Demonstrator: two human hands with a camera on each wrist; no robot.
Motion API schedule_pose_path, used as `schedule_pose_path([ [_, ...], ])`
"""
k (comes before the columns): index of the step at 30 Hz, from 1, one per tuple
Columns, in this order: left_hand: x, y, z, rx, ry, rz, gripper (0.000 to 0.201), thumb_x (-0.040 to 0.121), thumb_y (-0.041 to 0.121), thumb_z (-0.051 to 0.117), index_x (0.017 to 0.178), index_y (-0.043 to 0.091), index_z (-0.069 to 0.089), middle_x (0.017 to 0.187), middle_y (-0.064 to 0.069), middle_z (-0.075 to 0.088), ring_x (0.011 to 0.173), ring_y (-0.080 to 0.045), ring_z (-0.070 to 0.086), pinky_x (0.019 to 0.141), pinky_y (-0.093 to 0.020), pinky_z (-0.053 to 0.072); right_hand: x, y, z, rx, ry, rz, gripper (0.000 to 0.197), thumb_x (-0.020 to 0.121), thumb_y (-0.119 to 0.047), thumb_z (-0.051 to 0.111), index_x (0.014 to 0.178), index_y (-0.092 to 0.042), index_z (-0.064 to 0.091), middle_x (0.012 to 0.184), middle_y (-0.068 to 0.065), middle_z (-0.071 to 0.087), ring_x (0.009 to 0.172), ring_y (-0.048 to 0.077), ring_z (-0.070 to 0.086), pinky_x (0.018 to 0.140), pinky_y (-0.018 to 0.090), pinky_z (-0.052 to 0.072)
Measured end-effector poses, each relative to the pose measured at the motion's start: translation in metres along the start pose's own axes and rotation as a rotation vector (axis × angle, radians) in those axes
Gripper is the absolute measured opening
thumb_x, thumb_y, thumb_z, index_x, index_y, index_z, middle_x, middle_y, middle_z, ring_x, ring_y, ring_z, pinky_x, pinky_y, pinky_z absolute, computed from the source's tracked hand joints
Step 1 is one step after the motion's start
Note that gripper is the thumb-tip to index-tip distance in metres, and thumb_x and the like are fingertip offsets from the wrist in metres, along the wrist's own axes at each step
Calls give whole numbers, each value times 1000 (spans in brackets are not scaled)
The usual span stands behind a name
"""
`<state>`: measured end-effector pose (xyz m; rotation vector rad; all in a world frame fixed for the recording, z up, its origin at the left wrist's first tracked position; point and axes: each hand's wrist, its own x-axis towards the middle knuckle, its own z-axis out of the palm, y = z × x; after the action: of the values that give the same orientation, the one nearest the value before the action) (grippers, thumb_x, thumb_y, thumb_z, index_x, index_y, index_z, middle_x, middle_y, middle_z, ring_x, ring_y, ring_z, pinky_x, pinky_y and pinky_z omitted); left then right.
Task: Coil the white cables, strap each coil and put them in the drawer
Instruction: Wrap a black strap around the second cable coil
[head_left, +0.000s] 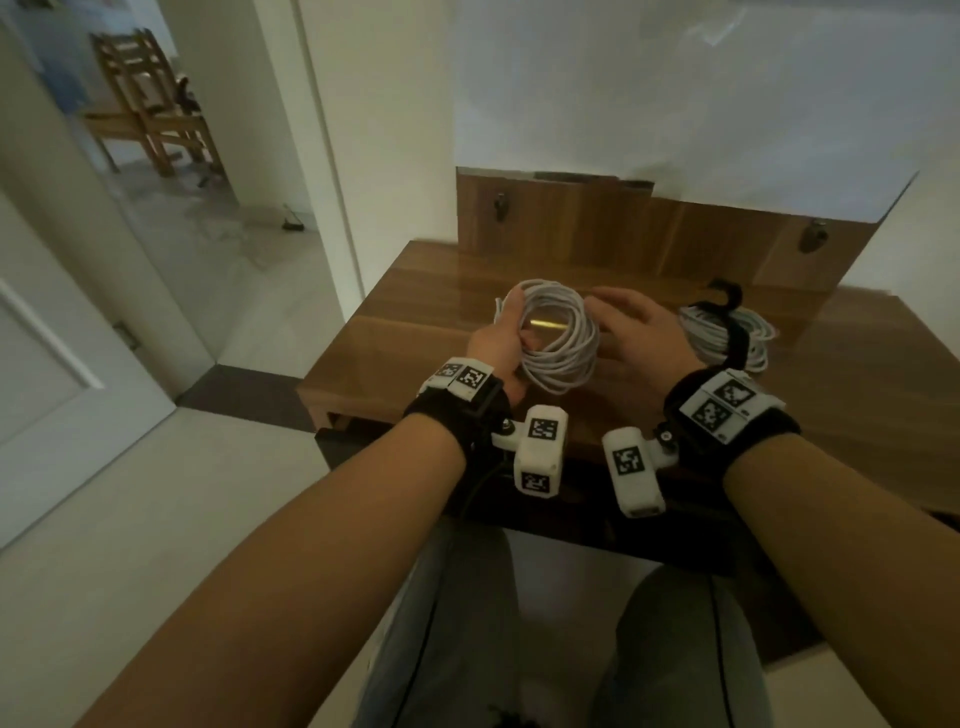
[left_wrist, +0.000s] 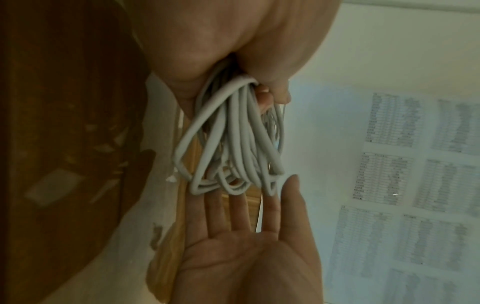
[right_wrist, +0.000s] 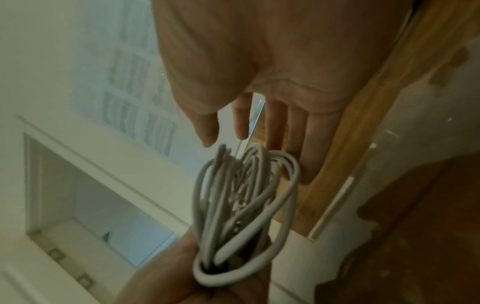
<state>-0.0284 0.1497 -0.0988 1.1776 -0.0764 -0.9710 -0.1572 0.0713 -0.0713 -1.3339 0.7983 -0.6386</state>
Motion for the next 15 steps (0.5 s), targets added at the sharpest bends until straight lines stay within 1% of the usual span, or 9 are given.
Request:
schedule_pose_path([
  [2,-5,6,-10,12,-8,26,54,89,49,70,112,1,66,108,-19,68,101,-35,67,103,-49,50,-4,-1,4,-22,-43,-6,29,93,-26,71,120,-19,65,112,7,72,92,21,74,67,32,63],
  [3,-8,10,-17,23,-7,38,54,89,49,69,113,2,66,98,-16,67,93,-33,66,102,-45,51,-5,-2,8,-35,-64,-16,28,92,-26,71,119,-20,65,110,5,72,88,18,74,61,29,61],
  [5,-9,17,-31,31,-26,49,51,89,50,68,110,4,67,80,-9,63,79,-27,62,96,-43,53,-7,-2,17,-76,-87,-55,27,90,-27,74,115,-21,67,109,3,73,84,15,75,62,29,61],
  [6,-10,20,-40,26,-42,51,47,90,50,67,104,5,67,71,-5,62,71,-23,62,90,-39,56,-9,-1,24,-100,-93,-75,27,87,-28,76,113,-22,68,109,3,74,85,16,75,66,32,62],
  [8,-18,27,-57,15,-64,57,36,95,44,63,90,9,64,53,1,58,49,-14,59,64,-29,55,-10,2,39,-142,-110,-115,30,84,-28,80,111,-21,70,107,3,74,87,17,75,73,37,63],
  [10,-27,33,-77,2,-50,74,25,97,42,61,95,16,63,48,3,52,41,-11,53,51,-27,49,-13,4,57,-156,-150,-139,31,84,-24,80,113,-17,69,102,3,73,81,14,75,66,32,62],
  [11,-29,37,-89,-8,-41,91,22,97,42,61,98,19,62,48,4,49,41,-10,50,49,-26,47,-16,6,69,-156,-178,-148,31,85,-22,79,114,-16,69,101,2,72,78,12,74,61,28,60],
  [12,-32,39,-101,-23,-29,107,22,97,41,62,94,19,61,49,5,46,41,-8,48,48,-25,45,-18,8,80,-158,-196,-159,31,85,-21,79,114,-15,69,99,3,72,76,11,73,59,26,59],
  [15,-37,49,-138,-84,48,155,28,97,38,62,84,14,58,50,6,43,40,-6,44,44,-22,43,-21,16,119,-140,-240,-164,30,83,-19,80,111,-15,70,103,9,72,80,18,74,61,31,60],
])
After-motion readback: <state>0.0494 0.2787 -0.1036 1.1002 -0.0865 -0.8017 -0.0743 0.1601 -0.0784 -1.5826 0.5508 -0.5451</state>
